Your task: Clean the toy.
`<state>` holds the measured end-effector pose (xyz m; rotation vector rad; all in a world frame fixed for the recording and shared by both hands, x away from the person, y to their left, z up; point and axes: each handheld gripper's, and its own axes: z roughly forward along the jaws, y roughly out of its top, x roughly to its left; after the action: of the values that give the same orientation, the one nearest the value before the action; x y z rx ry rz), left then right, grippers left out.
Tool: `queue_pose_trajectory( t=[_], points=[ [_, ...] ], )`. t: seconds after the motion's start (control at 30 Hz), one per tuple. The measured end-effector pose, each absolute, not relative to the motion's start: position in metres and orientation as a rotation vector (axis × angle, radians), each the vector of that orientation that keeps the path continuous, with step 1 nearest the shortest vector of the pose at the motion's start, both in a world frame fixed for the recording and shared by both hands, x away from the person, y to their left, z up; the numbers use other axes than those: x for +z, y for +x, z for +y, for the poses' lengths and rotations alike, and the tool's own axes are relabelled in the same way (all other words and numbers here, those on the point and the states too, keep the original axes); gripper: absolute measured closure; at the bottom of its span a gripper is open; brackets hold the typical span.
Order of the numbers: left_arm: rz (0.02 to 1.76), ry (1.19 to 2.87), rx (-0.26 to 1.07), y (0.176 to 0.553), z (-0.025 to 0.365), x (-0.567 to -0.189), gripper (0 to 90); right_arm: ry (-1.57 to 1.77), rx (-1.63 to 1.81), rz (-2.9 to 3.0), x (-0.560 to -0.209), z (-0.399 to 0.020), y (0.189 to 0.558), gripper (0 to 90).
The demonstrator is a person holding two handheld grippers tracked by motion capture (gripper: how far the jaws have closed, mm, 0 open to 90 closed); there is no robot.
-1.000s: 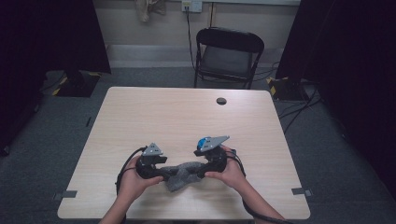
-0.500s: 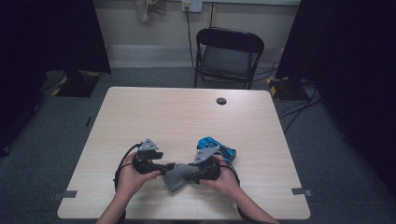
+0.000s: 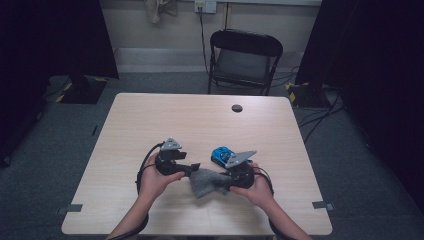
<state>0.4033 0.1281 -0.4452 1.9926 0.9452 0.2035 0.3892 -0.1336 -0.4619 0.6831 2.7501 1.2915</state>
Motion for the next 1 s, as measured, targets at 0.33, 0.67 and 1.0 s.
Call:
queue_pose_trajectory(
  t=[0.33,0.67,1.0],
  points=[
    [0.865,2.037,0.209,0.421,0.086,-0.451,24.3,0.935,1.249,2.588,-0.442,-0.224,0.404,69.5],
    [0.726,2.122,0.207,0.433,0.028,-0.462,24.1,1.076,1.188,2.461,-0.440,-0.267,0.417,69.4],
    [0.698,2.146,0.214,0.442,0.003,-0.472,20.3,1.153,1.119,2.438,-0.449,-0.286,0.417,69.4]
  ],
)
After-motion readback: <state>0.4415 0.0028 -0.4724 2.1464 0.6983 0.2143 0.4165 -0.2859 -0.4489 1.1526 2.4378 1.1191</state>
